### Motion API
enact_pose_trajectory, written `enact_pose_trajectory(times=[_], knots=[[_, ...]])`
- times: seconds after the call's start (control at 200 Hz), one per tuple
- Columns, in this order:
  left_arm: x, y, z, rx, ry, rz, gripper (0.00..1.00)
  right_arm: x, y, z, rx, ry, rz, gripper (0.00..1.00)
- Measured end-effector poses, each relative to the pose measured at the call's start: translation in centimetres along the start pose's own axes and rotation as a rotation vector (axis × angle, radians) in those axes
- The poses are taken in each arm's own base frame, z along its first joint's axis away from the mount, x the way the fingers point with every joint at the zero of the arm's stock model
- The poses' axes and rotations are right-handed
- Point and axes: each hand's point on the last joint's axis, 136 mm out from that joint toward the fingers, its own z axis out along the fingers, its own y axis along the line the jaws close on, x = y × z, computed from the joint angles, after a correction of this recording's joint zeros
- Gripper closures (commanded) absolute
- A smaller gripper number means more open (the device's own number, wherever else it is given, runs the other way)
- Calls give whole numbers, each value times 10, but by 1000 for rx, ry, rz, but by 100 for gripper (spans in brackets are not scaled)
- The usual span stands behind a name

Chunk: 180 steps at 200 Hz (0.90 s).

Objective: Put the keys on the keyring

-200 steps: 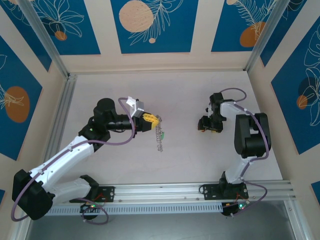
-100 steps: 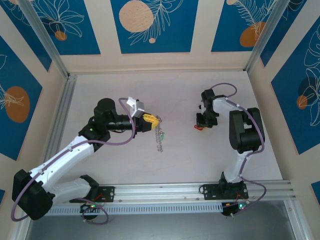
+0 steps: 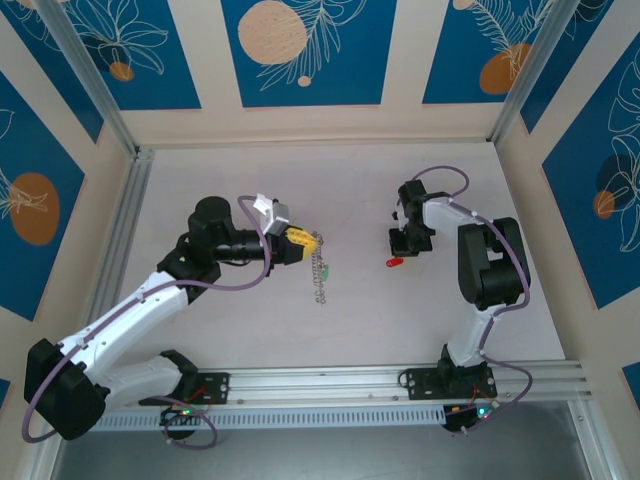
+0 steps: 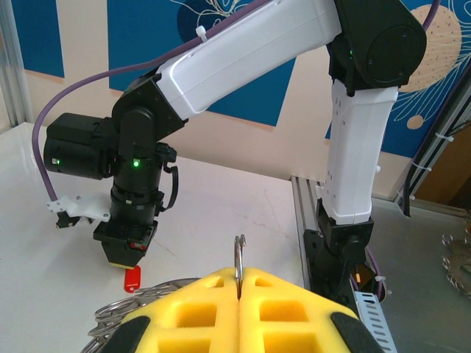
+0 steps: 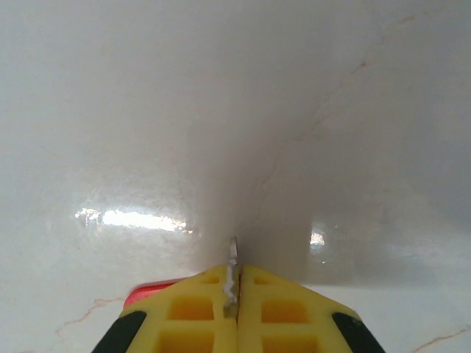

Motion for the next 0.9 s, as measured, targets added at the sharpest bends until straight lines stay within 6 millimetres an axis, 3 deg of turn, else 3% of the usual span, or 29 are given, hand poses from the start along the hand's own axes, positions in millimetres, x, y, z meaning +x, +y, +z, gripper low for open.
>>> enact_pose_trajectory(times=[0.27,0.435,0.665,0.9], knots=[[0,0,0,0,0,0,100,5,1,-4,-2,-4,-13,84],[0,0,0,0,0,0,100,10,1,-2,-1,4,-15,84],[0,0,0,0,0,0,100,13,0,0,0,12,-22,92],[0,0,0,1,0,-1,100,15,0,-2,0,8,-22,85]])
